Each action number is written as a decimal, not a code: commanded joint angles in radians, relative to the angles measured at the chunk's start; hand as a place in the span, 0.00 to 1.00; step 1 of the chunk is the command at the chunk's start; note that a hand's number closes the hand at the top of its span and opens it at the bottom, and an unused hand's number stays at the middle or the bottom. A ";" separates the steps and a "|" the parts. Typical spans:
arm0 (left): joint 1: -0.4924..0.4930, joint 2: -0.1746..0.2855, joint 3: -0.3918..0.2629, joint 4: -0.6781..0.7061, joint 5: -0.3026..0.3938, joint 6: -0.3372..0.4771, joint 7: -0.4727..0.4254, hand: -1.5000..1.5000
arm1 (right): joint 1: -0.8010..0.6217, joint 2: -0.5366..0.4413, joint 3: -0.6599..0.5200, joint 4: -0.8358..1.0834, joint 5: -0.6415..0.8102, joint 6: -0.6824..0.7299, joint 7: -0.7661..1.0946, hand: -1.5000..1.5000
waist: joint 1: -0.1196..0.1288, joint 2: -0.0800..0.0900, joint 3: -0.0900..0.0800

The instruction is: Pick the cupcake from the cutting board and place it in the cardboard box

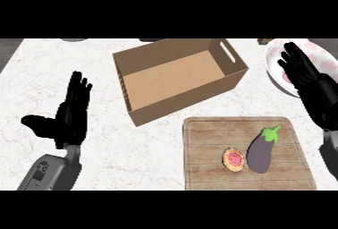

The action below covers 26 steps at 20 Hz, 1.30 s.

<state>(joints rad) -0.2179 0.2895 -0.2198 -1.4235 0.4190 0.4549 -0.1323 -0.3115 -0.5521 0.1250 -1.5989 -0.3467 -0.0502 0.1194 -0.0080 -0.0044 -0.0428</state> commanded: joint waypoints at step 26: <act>-0.032 0.179 -0.222 -0.059 -0.161 -0.235 0.123 0.50 | 0.586 -0.225 0.485 -0.669 1.216 -0.164 0.769 0.00 | -0.050 -0.013 0.033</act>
<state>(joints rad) -0.2463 0.4702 -0.4337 -1.4697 0.2683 0.2206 -0.0192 0.2189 -0.7645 0.5473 -2.0851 0.8061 -0.3525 0.7062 -0.0727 -0.0211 -0.0107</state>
